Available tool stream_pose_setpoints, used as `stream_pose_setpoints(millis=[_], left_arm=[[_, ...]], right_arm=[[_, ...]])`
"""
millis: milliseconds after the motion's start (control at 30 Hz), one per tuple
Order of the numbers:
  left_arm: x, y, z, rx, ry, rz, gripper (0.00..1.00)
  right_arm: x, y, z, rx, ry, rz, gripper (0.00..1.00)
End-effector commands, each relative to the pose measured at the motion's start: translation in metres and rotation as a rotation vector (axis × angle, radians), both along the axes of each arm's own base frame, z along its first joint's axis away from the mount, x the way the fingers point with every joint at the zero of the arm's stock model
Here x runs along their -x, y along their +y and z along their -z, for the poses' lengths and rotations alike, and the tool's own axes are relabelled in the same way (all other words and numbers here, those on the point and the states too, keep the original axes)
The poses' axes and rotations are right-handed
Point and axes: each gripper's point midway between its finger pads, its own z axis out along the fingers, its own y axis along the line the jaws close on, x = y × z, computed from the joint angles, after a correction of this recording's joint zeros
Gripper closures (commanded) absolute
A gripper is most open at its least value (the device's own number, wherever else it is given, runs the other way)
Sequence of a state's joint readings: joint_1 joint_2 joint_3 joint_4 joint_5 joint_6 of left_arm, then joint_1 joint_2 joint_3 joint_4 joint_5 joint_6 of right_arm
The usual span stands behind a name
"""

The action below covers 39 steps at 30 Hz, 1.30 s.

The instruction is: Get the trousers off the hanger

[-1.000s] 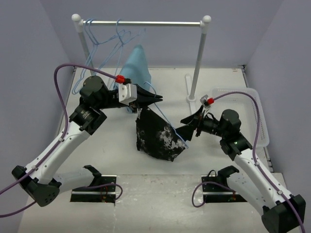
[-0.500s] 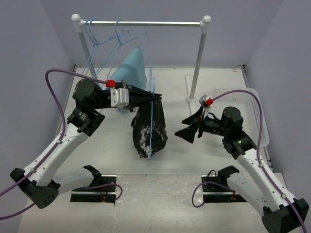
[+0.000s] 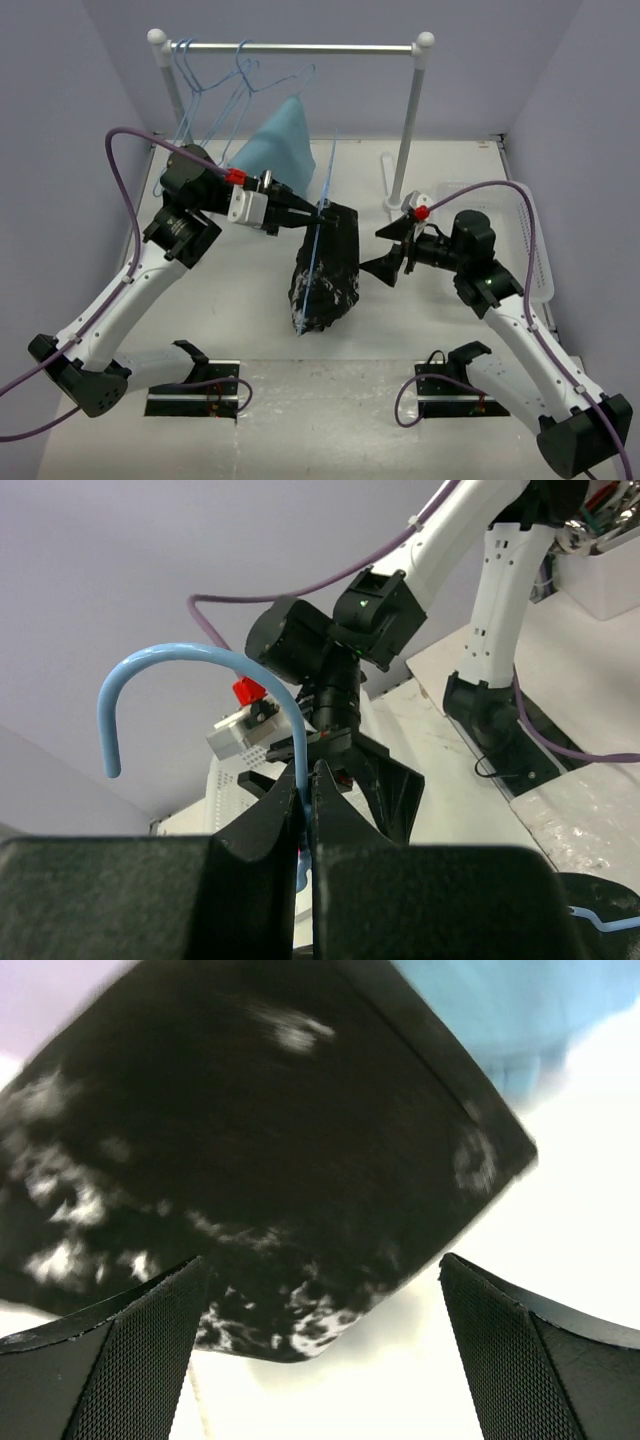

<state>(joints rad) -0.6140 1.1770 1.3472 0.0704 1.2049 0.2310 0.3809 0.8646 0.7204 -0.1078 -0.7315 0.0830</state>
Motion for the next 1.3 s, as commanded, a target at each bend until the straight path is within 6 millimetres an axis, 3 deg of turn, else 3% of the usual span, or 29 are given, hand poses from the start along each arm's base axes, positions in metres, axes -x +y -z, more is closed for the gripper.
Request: stream_pose_setpoints(millis=[0, 67, 133, 167, 200, 367, 667, 933, 1000, 1067, 1133, 1200, 1233, 1267], left_arm=[[0.016, 0.009, -0.033, 0.070, -0.151, 0.058, 1.00], [0.019, 0.009, -0.032, 0.060, -0.142, 0.076, 1.00], [0.022, 0.010, -0.032, 0.056, -0.143, 0.094, 1.00], [0.026, 0.011, -0.031, 0.048, -0.143, 0.121, 1.00], [0.028, 0.012, -0.031, 0.046, -0.142, 0.132, 1.00], [0.033, 0.014, -0.031, 0.039, -0.133, 0.166, 1.00], [0.036, 0.014, -0.032, 0.044, -0.125, 0.176, 1.00], [0.035, 0.014, -0.034, 0.051, -0.133, 0.170, 1.00], [0.033, 0.013, -0.034, 0.052, -0.129, 0.164, 1.00], [0.029, 0.011, -0.034, 0.056, -0.122, 0.147, 1.00], [0.023, 0.009, -0.034, 0.069, -0.115, 0.103, 1.00], [0.016, 0.008, -0.032, 0.086, -0.092, 0.058, 1.00], [0.005, 0.006, -0.034, 0.109, -0.063, -0.005, 1.00], [-0.002, 0.004, -0.023, 0.107, -0.029, -0.036, 1.00]], right_arm=[[0.015, 0.006, -0.057, 0.020, -0.441, -0.197, 0.01], [0.025, 0.009, -0.073, 0.015, -0.492, -0.268, 0.01], [0.026, 0.010, -0.071, 0.047, -0.495, -0.316, 0.01], [0.023, 0.011, -0.081, 0.051, -0.517, -0.315, 0.01], [0.018, 0.013, -0.075, 0.063, -0.481, -0.323, 0.01], [0.003, 0.023, -0.087, 0.072, -0.432, -0.374, 0.01], [-0.019, 0.041, -0.060, 0.067, -0.272, -0.442, 0.02], [-0.008, 0.065, -0.050, 0.031, -0.232, -0.587, 0.05], [-0.001, 0.073, -0.047, 0.042, -0.218, -0.618, 0.27], [0.001, 0.075, -0.048, 0.065, -0.207, -0.610, 0.61], [-0.001, 0.076, -0.049, 0.104, -0.210, -0.566, 0.74], [-0.004, 0.072, -0.063, 0.099, -0.208, -0.471, 0.84], [-0.023, 0.069, -0.073, 0.118, -0.268, -0.355, 0.90], [-0.031, 0.064, -0.074, 0.122, -0.270, -0.279, 0.96]])
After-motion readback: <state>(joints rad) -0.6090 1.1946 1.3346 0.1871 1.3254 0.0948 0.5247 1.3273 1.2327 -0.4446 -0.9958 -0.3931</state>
